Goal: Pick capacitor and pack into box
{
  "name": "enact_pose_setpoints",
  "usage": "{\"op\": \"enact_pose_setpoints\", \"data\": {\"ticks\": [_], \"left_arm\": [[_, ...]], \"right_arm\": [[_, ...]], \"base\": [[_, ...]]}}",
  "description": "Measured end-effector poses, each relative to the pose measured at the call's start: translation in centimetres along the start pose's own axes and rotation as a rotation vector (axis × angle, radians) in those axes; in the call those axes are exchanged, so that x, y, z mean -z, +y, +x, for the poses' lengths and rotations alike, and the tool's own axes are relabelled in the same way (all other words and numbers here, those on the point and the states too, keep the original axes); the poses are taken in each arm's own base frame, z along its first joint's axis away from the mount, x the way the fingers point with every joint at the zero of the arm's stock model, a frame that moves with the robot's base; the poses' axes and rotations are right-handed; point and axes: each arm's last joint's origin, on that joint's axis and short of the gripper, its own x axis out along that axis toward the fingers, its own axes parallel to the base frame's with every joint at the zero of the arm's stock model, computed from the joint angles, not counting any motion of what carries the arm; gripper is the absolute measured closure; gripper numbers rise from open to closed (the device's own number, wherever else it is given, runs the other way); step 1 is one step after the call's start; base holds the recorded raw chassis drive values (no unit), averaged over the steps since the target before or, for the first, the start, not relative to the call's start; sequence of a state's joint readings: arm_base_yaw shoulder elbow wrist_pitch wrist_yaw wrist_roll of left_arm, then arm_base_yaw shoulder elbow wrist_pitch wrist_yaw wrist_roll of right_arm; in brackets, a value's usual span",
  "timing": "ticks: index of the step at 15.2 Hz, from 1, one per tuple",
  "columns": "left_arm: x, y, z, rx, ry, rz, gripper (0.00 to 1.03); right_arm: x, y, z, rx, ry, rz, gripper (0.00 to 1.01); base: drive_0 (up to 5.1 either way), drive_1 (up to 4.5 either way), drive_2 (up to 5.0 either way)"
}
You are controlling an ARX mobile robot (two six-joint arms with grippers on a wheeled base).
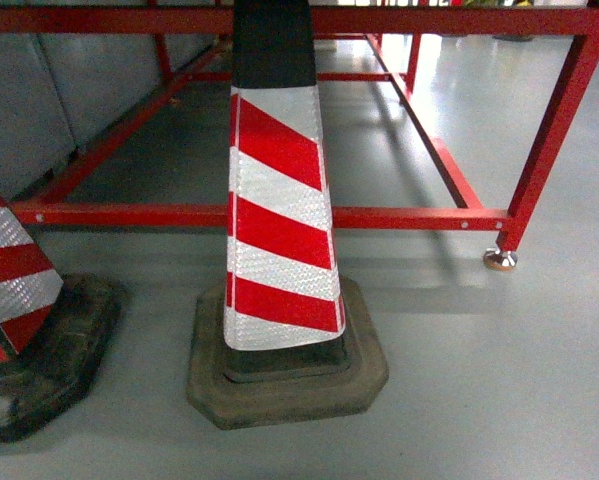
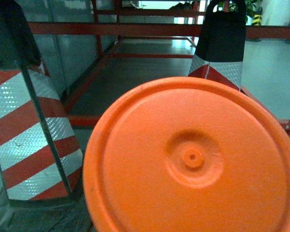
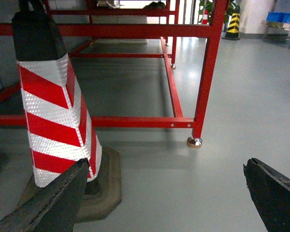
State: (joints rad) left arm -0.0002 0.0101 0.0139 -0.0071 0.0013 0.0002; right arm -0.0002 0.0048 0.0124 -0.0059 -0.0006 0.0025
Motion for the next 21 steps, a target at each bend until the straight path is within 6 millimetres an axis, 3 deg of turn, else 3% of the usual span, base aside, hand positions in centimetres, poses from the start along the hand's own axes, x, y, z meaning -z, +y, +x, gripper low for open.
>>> {"op": "enact_pose_setpoints", "data": {"ticks": [21], "left_arm": [[0.0,0.01,0.0,-0.002,0.0,0.0,0.59]], "right_arm": [[0.0,0.0,0.0,0.0,0.0,0.0,0.03]], "base": [[0.0,0.0,0.0]]}}
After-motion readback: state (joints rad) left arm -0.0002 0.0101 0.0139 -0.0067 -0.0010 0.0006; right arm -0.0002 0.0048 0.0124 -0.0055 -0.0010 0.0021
